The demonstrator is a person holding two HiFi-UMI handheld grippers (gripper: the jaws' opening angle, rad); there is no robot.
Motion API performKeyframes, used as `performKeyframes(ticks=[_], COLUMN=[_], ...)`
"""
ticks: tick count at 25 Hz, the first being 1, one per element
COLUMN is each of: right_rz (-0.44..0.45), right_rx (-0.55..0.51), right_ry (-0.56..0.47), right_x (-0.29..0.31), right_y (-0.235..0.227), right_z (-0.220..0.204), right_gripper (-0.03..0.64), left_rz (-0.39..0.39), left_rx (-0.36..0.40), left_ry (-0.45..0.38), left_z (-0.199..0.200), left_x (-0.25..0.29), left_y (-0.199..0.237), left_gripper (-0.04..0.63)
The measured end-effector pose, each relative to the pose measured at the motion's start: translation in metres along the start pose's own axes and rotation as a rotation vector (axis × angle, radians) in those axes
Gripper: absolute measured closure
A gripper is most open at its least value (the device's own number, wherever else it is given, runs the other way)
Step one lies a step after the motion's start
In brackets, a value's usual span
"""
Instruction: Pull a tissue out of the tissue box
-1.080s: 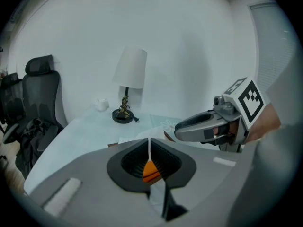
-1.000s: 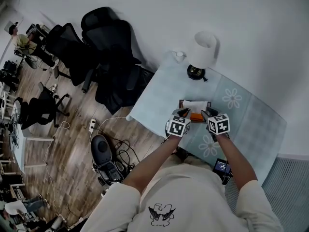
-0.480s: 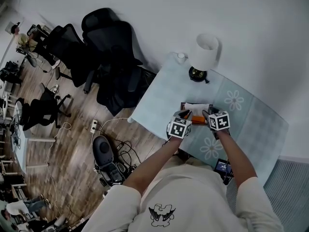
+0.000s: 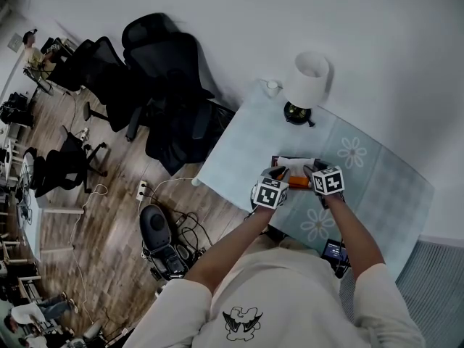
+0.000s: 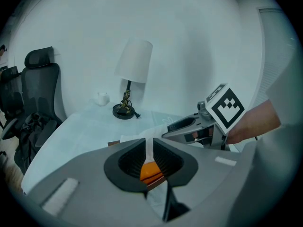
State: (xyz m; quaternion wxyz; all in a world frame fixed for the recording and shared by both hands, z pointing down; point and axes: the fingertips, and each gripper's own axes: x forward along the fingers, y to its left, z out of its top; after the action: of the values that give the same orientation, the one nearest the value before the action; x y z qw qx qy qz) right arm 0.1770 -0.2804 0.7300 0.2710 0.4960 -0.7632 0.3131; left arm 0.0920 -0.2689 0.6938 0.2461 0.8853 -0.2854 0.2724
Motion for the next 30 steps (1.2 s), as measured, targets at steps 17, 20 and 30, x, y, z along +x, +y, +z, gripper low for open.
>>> performKeyframes(ticks=[17,20,30], right_rz=[-0.023,-0.016,-0.015], right_rx=[-0.064,-0.063,-0.067], right_ry=[-0.071,-0.138,-0.314], right_x=[-0.022,-0.041,-0.104], right_y=[0.016,0.022,0.04], right_z=[0.017,0.032,0.085], right_gripper=[0.603,0.603,0.603], left_rz=[0.01,0.014,0.056], left_rx=[-0.002,0.002,0.004], left_ry=[-0.008,-0.018,-0.074], left_z=[-0.004,-0.002,0.013], left_x=[-0.011,-0.015,-0.028], left_y=[0.001,0.002,0.01], left_gripper=[0.549,0.551,0.557])
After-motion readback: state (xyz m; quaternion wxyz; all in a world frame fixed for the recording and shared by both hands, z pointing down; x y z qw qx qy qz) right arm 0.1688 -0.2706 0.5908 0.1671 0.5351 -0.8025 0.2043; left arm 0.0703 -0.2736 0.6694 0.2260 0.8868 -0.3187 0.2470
